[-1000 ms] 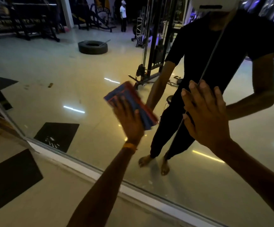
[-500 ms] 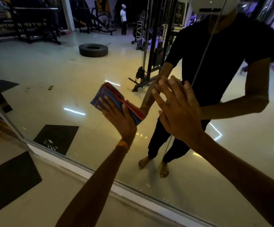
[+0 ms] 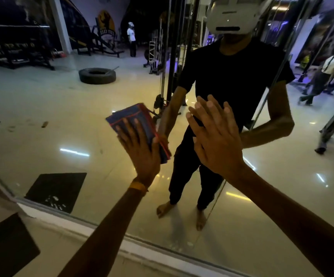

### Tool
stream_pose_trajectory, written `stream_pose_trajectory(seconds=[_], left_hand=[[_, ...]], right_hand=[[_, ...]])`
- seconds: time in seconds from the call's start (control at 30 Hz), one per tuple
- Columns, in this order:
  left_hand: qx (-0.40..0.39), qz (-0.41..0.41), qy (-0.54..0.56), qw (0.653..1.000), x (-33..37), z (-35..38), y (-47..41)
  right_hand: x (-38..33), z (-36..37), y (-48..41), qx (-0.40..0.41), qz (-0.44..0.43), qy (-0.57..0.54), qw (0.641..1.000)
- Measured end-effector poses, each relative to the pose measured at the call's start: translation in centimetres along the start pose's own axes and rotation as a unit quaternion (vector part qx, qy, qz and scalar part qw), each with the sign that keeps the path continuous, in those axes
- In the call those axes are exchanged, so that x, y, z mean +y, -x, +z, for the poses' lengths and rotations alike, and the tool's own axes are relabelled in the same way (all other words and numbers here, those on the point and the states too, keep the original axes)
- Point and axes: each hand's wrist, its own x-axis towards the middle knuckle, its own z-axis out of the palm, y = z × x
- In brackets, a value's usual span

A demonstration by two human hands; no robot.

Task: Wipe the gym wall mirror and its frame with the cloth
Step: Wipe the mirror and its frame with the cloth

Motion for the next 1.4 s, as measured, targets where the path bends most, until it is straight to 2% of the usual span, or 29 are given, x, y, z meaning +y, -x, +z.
stream_pose_trajectory(seconds=[0.07,0.17,0.2,0.27,0.33,0.37,0.4,0.5,0.57,0.6,0.67,0.77,0.83,0.87,0.9,0.97,1.03,1.1,1.17,1.23,1.27,1.33,1.37,1.4], left_hand=[[0.014,0.056,-0.022,0.998,1.0,-0.3,-2.7],[0.034,0.048,-0.045,0.997,-4.9,-4.0,-7.8],[0.035,0.014,-0.039,0.999,-7.7,-5.5,-9.2],[0.058,-0.111,0.007,0.992,-11.6,-8.0,-11.5],[0.075,-0.212,0.025,0.974,-11.5,-8.4,-12.6],[0.068,-0.215,0.016,0.974,-10.3,-8.1,-12.3],[0.05,-0.182,0.001,0.982,-8.7,-7.5,-11.4],[-0.04,0.003,-0.021,0.999,-4.8,-5.6,-7.0],[-0.054,0.087,-0.039,0.994,-6.0,-5.7,-7.2],[-0.044,0.093,-0.054,0.993,-7.7,-6.3,-8.6],[0.004,0.038,-0.065,0.997,-11.3,-8.1,-12.5],[0.074,-0.112,-0.039,0.99,-15.2,-10.8,-17.9],[0.108,-0.185,-0.008,0.977,-14.0,-10.5,-18.9],[0.116,-0.184,-0.005,0.976,-12.4,-9.8,-18.0],[0.1,-0.15,-0.009,0.983,-10.4,-9.0,-16.2],[0.015,0.0,-0.024,1.0,-6.9,-6.8,-11.2],[-0.061,0.111,-0.036,0.991,-5.3,-5.5,-7.6],[-0.045,0.13,-0.035,0.99,-7.8,-5.9,-8.9],[0.004,0.06,-0.048,0.997,-11.9,-7.9,-11.2],[0.047,-0.071,-0.025,0.996,-17.0,-10.0,-13.2],[0.069,-0.145,0.008,0.987,-19.0,-10.9,-14.1],[0.116,-0.299,0.076,0.944,-18.2,-10.3,-13.7],[0.115,-0.316,0.081,0.938,-15.4,-9.6,-12.5],[0.108,-0.288,0.073,0.949,-13.0,-8.0,-10.2]], right_hand=[[-0.9,0.0,-1.4,0.0,0.012,-0.007,1.0],[-2.0,0.0,-3.3,-0.006,0.021,-0.003,1.0],[-2.5,0.1,-3.8,-0.015,0.022,0.002,1.0],[-3.6,0.4,-4.8,-0.029,0.022,0.008,0.999],[-4.5,0.9,-5.5,-0.041,0.02,0.018,0.999],[-4.7,1.2,-5.7,-0.043,0.02,0.021,0.999],[-4.8,1.5,-5.8,-0.04,0.021,0.022,0.999],[-4.8,2.2,-5.8,-0.021,0.026,-0.001,0.999],[-4.7,2.4,-5.7,-0.012,0.025,-0.012,1.0],[-4.6,2.4,-5.7,-0.005,0.023,-0.013,1.0],[-4.5,2.4,-5.7,0.005,0.017,-0.006,1.0],[-4.5,2.6,-5.7,0.01,0.021,-0.002,1.0],[-4.9,2.6,-5.7,0.009,0.035,-0.011,0.999],[-5.2,2.5,-5.7,0.008,0.042,-0.018,0.999],[-5.4,2.4,-5.7,0.008,0.047,-0.025,0.999],[-5.8,2.4,-5.8,0.01,0.054,-0.031,0.998],[-5.8,2.6,-5.7,0.007,0.059,-0.03,0.998],[-5.6,2.7,-5.6,0.008,0.057,-0.03,0.998],[-5.5,2.7,-5.6,0.005,0.058,-0.033,0.998],[-5.6,2.6,-5.7,0.002,0.064,-0.033,0.997],[-5.8,2.6,-5.7,0.0,0.065,-0.031,0.997],[-6.1,2.4,-5.7,-0.004,0.069,-0.034,0.997],[-6.1,2.4,-5.6,-0.007,0.072,-0.039,0.997],[-6.1,2.4,-5.5,-0.01,0.074,-0.042,0.996]])
